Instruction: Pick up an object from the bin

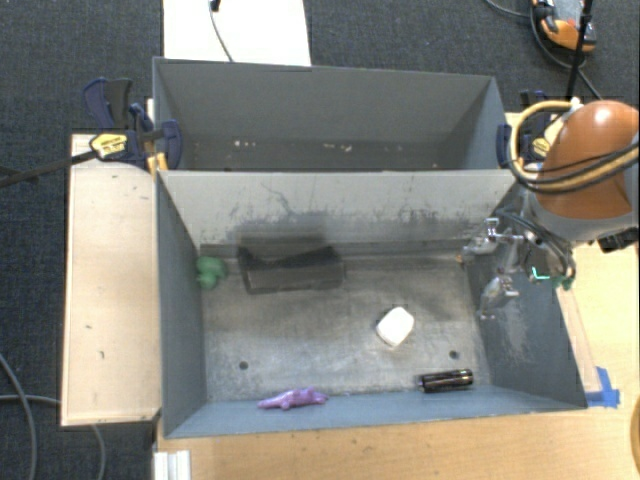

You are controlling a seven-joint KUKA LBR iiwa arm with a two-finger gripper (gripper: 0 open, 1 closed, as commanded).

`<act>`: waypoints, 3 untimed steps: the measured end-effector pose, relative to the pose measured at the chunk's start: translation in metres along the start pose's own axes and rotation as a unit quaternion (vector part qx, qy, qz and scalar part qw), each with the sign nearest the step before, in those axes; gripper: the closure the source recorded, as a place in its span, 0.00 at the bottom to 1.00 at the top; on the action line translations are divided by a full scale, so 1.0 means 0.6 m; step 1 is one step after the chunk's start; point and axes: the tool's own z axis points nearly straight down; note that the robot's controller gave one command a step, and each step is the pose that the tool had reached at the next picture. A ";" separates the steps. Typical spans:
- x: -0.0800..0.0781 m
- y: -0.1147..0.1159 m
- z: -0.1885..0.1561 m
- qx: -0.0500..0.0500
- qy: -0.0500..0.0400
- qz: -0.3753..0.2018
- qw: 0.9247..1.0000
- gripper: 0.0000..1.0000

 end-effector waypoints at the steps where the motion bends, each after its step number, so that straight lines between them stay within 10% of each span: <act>1: -0.004 0.001 -0.007 0.001 -0.004 -0.002 1.000 0.00; 2: 0.055 0.115 0.091 0.000 -0.003 -0.125 0.992 1.00; 3: 0.055 0.115 0.091 0.001 -0.003 -0.126 0.992 0.00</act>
Offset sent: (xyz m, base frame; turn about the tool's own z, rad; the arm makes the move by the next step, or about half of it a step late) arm -0.0335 0.0688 -0.0550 -0.2507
